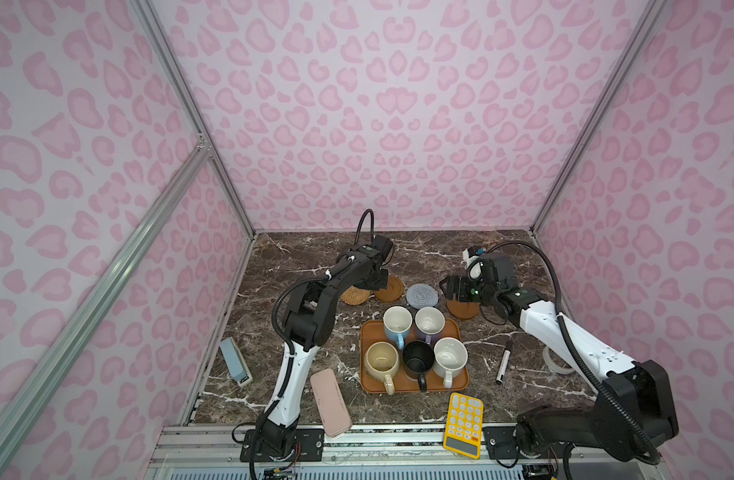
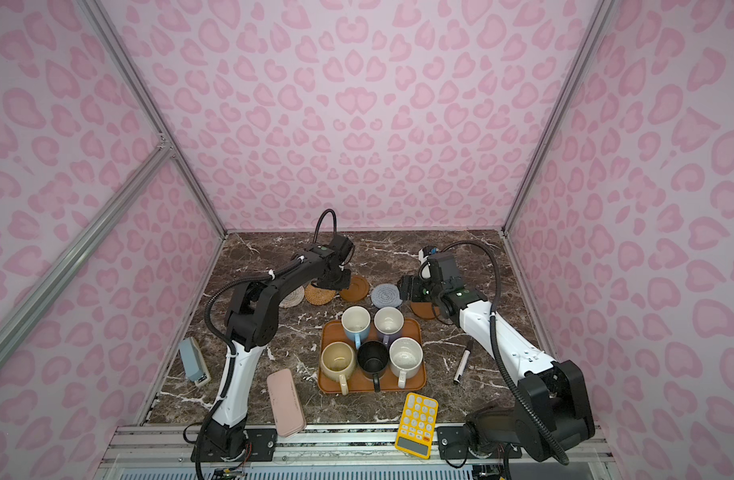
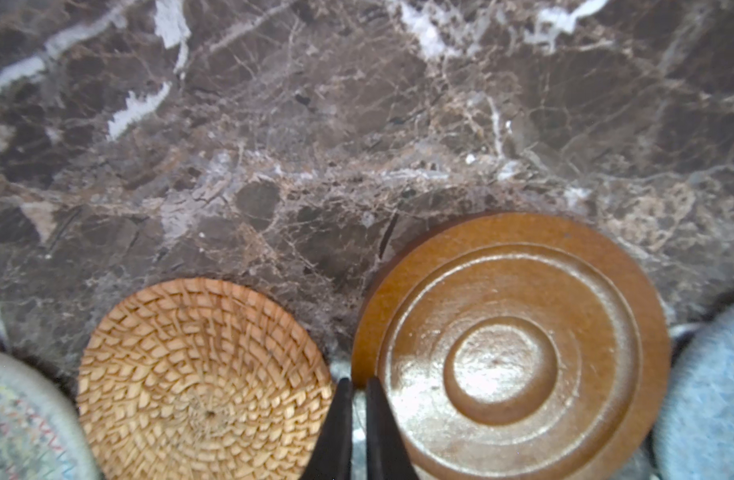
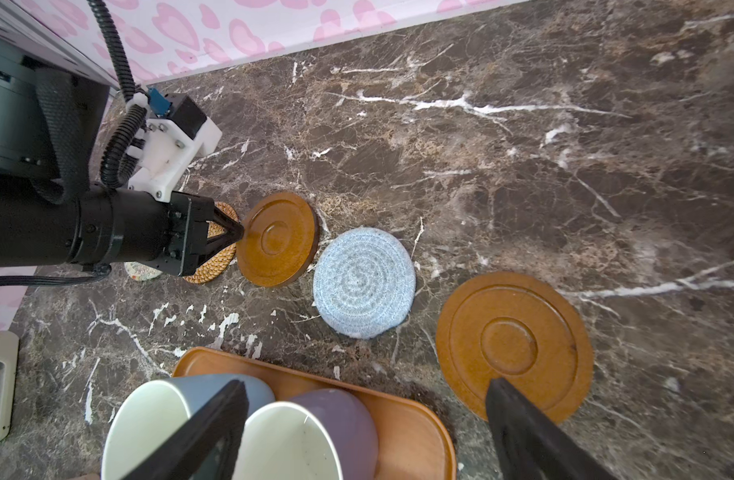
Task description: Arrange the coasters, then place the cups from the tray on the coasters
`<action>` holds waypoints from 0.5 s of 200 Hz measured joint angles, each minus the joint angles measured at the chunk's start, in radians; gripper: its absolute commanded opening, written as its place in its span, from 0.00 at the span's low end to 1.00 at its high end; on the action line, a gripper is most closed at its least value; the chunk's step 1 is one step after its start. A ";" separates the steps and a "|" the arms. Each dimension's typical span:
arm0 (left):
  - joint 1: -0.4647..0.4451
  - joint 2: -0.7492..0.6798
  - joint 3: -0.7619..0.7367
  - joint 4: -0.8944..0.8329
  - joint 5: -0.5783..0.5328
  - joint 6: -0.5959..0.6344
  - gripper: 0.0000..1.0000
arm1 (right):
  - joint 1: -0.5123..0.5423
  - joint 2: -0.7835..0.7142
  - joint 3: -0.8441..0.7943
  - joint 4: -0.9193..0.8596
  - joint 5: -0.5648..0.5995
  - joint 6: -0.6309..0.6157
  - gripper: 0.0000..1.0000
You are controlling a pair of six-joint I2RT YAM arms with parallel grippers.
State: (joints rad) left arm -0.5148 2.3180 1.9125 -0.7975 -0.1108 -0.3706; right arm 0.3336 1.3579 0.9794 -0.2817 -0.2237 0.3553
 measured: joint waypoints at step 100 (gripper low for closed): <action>0.000 -0.047 0.086 -0.077 0.036 -0.056 0.35 | 0.003 0.009 0.032 -0.008 0.010 -0.011 0.91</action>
State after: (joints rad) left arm -0.5148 2.2711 1.9984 -0.8745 -0.0750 -0.4263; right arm 0.3367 1.3670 1.0115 -0.2893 -0.2134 0.3443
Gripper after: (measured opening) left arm 0.329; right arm 0.912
